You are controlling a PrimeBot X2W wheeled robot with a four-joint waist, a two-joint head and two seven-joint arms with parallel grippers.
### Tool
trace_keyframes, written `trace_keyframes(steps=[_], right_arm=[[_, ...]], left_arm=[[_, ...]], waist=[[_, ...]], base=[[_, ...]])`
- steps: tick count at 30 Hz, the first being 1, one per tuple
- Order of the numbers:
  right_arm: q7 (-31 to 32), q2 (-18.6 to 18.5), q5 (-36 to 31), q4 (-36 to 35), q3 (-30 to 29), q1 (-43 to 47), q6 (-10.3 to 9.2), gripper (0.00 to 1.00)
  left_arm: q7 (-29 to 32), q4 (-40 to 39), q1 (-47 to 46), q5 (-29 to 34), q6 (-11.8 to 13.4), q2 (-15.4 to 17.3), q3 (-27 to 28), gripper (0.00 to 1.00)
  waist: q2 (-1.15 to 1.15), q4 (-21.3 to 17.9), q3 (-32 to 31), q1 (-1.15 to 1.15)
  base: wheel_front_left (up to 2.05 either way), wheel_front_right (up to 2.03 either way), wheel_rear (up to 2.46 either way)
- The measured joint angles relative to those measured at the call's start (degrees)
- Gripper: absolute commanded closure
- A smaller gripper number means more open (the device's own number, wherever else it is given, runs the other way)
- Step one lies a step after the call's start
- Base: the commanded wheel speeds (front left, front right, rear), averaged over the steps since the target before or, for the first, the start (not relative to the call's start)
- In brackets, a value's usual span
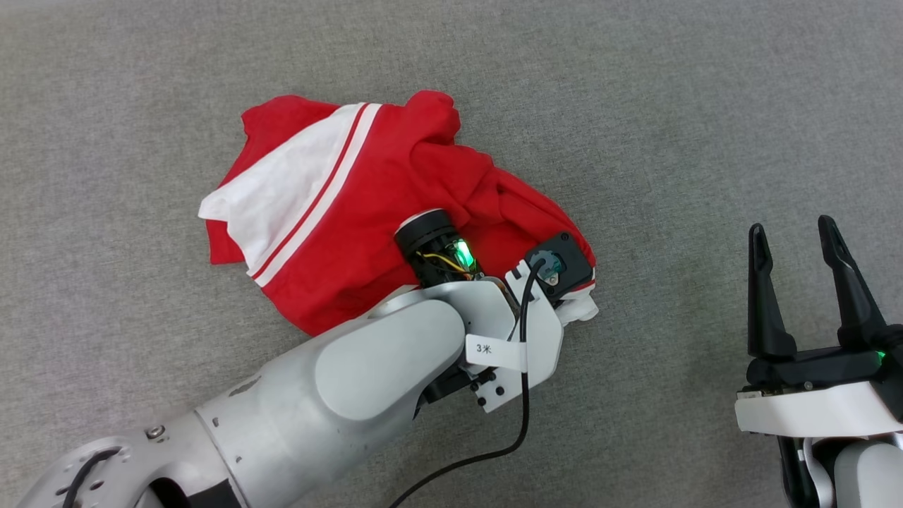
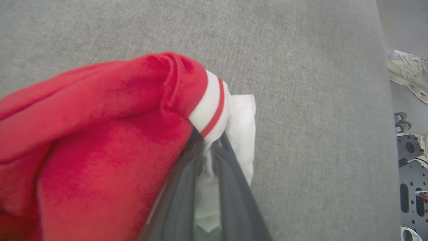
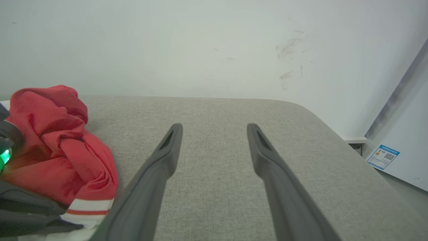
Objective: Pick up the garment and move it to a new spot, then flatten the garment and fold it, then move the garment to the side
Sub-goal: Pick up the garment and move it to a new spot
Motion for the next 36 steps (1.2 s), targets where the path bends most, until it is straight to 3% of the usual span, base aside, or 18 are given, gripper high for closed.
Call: trace_keyframes(steps=[4, 6, 13, 20, 29, 36], right_arm=[[0.0, 0.0, -0.2, 0.4, -0.1, 0.0, 0.0, 0.0], [0.0, 0.0, -0.6, 0.6, 0.0, 0.0, 0.0, 0.0], [0.0, 0.0, -1.8, 1.2, -0.4, 1.5, 0.0, 0.0], [0.0, 0.0, -2.5, 1.8, -0.7, 4.4, 0.0, 0.0], [0.0, 0.0, -3.1, 2.1, -0.7, 7.2, 0.0, 0.0], [0.0, 0.0, -3.1, 2.5, -0.5, 8.7, 0.0, 0.0]], left_arm=[[-2.3, 1.0, 0.7, 0.6, 0.1, -0.5, 0.1, 1.0], [-5.9, 2.4, 0.7, 0.5, 0.0, -1.0, -0.2, 0.0], [-23.8, 7.4, -1.0, -0.5, 0.4, -3.7, 2.4, 0.0], [-34.6, 8.7, 1.4, -0.2, 6.2, -3.1, 7.0, 0.0], [-37.4, 2.8, 10.5, 2.2, 16.6, 2.8, 16.8, 0.0], [-37.5, -6.8, 22.9, 7.6, 21.8, 7.9, 29.6, 0.0]], waist=[[0.0, 0.3, -0.3, 0.0], [0.0, 0.6, -1.1, 0.0], [0.0, 1.8, -5.6, 0.0], [0.0, 4.1, -11.1, 0.0], [0.0, 8.1, -16.7, 0.0], [0.0, 10.8, -19.9, -0.01]], base=[[0.0, 0.0, 0.0], [0.0, 0.0, 0.0], [0.0, 0.0, 0.0], [0.0, 0.0, 0.0], [0.0, 0.0, 0.0], [0.0, 0.0, 0.0]])
